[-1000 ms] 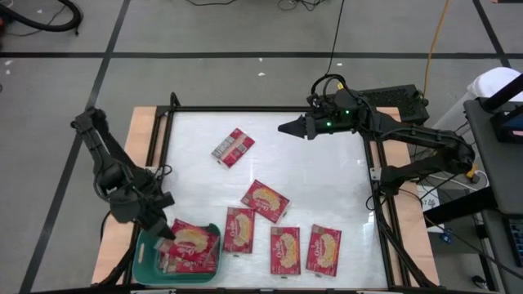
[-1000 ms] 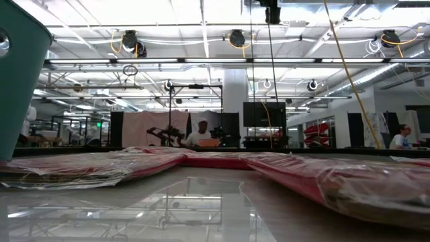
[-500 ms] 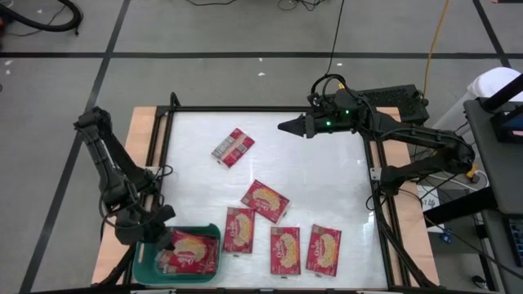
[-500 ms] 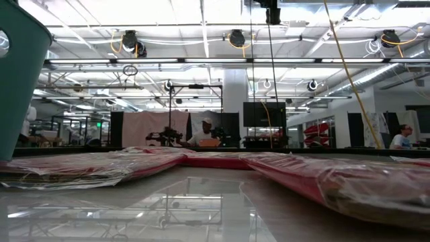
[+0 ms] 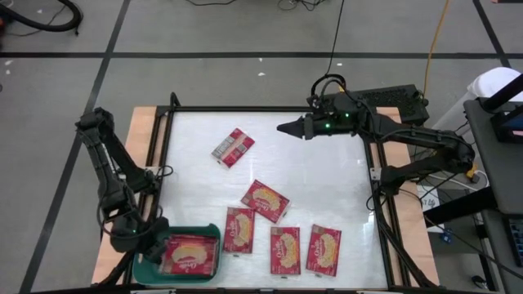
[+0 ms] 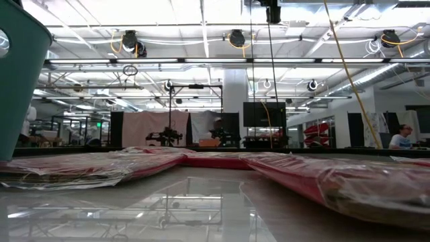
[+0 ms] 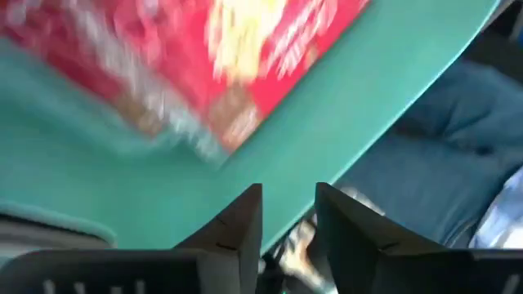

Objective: Sort popcorn bags into baskets
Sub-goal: Put the red popcorn bag into the green bin

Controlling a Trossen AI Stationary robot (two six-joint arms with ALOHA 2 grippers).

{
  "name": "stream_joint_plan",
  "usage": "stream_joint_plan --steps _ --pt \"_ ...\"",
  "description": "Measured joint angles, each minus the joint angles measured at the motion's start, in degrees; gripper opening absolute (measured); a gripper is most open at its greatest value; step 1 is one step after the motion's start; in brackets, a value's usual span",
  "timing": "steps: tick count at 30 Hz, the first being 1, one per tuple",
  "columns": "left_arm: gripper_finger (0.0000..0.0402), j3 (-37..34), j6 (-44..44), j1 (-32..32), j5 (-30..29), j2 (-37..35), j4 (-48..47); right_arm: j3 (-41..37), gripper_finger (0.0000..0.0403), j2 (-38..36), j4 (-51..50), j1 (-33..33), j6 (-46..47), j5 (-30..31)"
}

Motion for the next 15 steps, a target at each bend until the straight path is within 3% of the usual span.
stream_joint_plan --steps 5,15 --pt "0.0127 0.00 2.54 -0.18 4.06 -0.96 2.18 0.00 0.0169 0.00 0.00 2.00 0.31 2.36" --pt "0.0083 0.00 12.99 2.51 -4.34 -7.65 2.29 0.00 0.0169 0.24 -3.27 7.38 4.62 14.41"
